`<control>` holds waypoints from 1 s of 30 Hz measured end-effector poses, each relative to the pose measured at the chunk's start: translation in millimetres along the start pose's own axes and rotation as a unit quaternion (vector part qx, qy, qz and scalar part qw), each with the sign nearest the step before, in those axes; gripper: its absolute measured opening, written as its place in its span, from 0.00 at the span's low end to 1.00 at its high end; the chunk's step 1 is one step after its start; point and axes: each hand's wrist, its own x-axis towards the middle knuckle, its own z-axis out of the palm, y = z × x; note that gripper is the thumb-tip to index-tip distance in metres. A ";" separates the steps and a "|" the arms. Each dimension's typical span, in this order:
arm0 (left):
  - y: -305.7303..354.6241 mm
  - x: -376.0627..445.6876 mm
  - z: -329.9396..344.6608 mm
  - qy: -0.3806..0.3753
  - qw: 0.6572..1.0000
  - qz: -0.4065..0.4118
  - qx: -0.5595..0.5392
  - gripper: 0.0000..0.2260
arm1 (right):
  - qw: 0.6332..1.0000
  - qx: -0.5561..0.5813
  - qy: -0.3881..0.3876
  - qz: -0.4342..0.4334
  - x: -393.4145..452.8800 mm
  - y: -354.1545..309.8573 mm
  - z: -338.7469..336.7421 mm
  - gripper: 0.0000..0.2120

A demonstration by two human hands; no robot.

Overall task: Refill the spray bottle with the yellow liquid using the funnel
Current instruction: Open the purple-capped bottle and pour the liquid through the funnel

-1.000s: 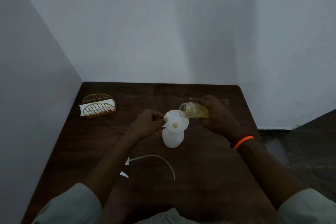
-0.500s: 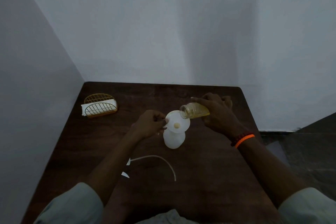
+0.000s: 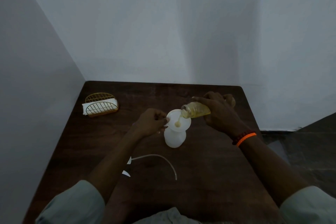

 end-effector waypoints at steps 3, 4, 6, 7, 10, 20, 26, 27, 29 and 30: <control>0.2 0.3 -0.2 -0.002 1.000 0.001 0.003 0.08 | 1.000 -0.001 -0.004 0.000 0.5 -0.4 0.1 0.34; 0.2 0.3 -0.2 -0.002 1.000 0.001 0.003 0.08 | 1.000 -0.001 -0.005 0.000 0.9 -0.7 0.1 0.34; 0.2 0.4 -0.2 0.000 1.000 -0.002 -0.003 0.09 | 1.000 -0.004 -0.002 -0.002 1.9 -0.9 -0.3 0.34; 0.3 0.3 -0.1 0.001 1.000 -0.004 -0.006 0.09 | 1.000 -0.005 0.000 -0.002 2.2 -0.8 -0.3 0.33; 1.4 0.1 0.0 -0.001 1.000 -0.004 -0.005 0.09 | 1.000 -0.006 0.005 -0.003 2.1 -1.0 -0.6 0.33; 1.7 -0.3 -0.6 0.002 1.000 -0.006 -0.006 0.08 | 1.000 -0.003 0.003 0.000 2.6 -2.7 -4.8 0.33; 3.3 -2.6 -0.9 0.003 1.000 -0.001 -0.002 0.07 | 1.000 -0.007 0.007 0.000 2.8 -0.3 -4.4 0.34; 3.5 -2.6 -0.8 0.003 1.000 -0.003 -0.006 0.07 | 1.000 -0.007 0.009 -0.002 2.8 -0.2 -4.2 0.34; 4.2 -2.6 -0.5 0.003 1.000 -0.008 -0.010 0.07 | 1.000 -0.009 0.008 -0.003 2.8 0.2 -4.9 0.33; 4.8 -2.5 -0.5 0.002 1.000 -0.008 -0.011 0.07 | 1.000 -0.009 0.007 -0.002 2.8 0.3 -5.1 0.33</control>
